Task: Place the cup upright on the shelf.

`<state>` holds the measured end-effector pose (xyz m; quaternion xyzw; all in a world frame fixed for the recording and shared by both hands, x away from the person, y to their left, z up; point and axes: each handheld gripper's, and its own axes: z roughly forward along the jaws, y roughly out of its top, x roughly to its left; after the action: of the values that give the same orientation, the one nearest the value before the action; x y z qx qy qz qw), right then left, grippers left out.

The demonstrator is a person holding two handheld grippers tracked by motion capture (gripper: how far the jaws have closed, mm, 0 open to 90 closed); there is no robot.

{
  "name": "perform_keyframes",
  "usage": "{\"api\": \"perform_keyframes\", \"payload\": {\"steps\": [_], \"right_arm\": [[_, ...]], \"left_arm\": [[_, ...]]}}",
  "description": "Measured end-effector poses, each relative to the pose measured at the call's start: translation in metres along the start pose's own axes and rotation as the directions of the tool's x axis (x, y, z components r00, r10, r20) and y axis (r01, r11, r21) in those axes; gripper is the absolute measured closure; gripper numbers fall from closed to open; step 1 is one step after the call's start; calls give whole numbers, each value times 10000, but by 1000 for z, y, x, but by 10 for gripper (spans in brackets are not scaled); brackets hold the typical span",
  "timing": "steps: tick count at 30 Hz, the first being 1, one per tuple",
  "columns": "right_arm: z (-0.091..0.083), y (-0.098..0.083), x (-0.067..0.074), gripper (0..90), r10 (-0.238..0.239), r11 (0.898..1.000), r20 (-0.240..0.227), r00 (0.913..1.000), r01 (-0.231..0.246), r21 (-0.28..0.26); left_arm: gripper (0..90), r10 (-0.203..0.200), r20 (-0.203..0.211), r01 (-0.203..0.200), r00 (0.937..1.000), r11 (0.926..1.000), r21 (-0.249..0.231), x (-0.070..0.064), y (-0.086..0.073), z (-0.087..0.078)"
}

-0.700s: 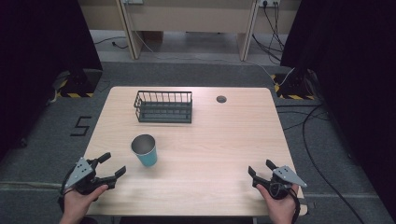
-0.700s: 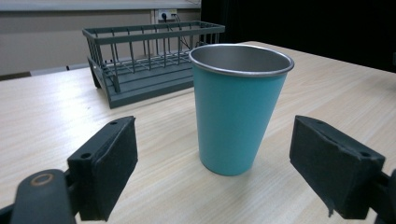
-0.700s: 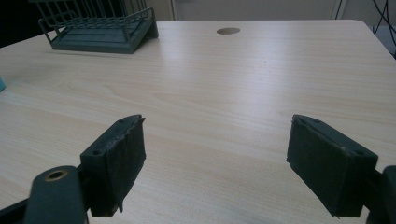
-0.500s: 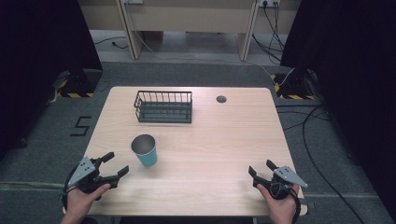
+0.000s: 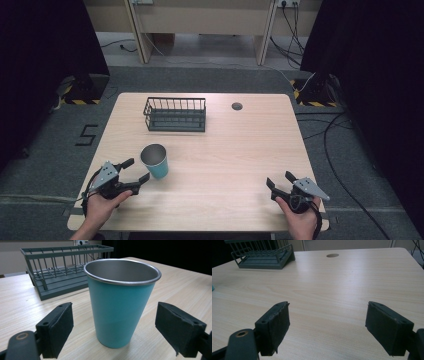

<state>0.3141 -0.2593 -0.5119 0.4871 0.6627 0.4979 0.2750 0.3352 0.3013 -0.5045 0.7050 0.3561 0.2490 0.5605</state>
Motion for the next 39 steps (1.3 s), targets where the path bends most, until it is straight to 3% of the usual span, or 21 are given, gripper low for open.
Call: {"api": "perform_keyframes", "payload": {"steps": [12,17,39], "right_arm": [[1,0,-1,201,159,9999,40,9999,-160,40],[1,0,-1,200,174,9998,25,9998,-174,40],[1,0,-2,202,385,9991,67,9992,-386,152]], "left_arm": [[144,-25,302,21,9995,9999,129,0,2,23],[143,-234,405,229,9989,9997,123,1,2,28],[144,-201,665,188,9976,9996,200,-1,9,51]]}}
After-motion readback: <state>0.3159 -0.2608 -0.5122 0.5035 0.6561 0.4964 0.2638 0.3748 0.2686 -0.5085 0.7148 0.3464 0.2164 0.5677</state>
